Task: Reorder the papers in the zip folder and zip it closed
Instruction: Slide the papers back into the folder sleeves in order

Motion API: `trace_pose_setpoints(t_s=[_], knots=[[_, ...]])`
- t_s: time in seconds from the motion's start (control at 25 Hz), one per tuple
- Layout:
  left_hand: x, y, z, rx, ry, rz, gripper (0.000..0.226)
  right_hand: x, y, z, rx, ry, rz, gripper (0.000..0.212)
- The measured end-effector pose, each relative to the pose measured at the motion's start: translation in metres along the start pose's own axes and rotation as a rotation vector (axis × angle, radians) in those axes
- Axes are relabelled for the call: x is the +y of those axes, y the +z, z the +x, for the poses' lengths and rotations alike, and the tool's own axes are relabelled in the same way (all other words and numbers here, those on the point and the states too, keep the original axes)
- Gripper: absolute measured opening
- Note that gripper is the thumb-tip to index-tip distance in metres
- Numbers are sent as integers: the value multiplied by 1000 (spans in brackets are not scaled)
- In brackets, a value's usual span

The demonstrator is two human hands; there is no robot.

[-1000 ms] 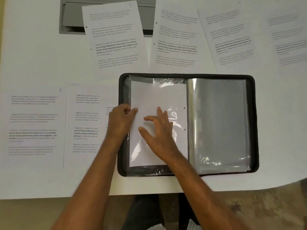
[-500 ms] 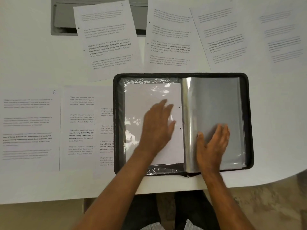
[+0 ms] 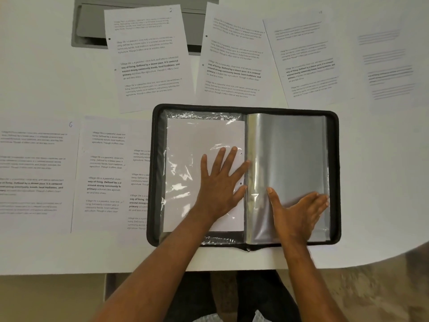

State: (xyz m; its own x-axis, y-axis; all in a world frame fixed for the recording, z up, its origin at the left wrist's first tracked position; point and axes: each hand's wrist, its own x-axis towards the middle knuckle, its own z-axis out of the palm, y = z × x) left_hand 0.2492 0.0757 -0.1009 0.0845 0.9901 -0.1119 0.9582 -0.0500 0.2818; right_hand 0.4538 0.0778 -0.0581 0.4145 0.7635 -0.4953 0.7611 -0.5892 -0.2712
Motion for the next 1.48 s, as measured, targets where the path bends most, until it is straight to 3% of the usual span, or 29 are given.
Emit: trace_pose_setpoints(t_s=[0.48, 0.72, 0.8, 0.92, 1.04, 1.24, 1.48], knots=[[4, -1, 3, 22, -31, -15, 66, 3, -7, 5, 62, -285, -228, 92], [8, -3, 4, 47, -69, -56, 61, 12, -10, 16, 106, -391, -45, 62], [14, -4, 7, 65, -119, -97, 56, 11, -14, 26, 130, -339, -7, 77], [27, -3, 12, 75, -192, -91, 69, 12, -17, 38, 69, -186, -39, 116], [32, 1, 13, 61, -224, -76, 75, 15, -16, 39, 44, -165, -92, 121], [32, 2, 14, 69, -226, -93, 77, 14, -12, 37, 141, -293, -144, 99], [32, 2, 13, 81, -227, -103, 76, 2, -22, 33, 233, -416, 52, 53]])
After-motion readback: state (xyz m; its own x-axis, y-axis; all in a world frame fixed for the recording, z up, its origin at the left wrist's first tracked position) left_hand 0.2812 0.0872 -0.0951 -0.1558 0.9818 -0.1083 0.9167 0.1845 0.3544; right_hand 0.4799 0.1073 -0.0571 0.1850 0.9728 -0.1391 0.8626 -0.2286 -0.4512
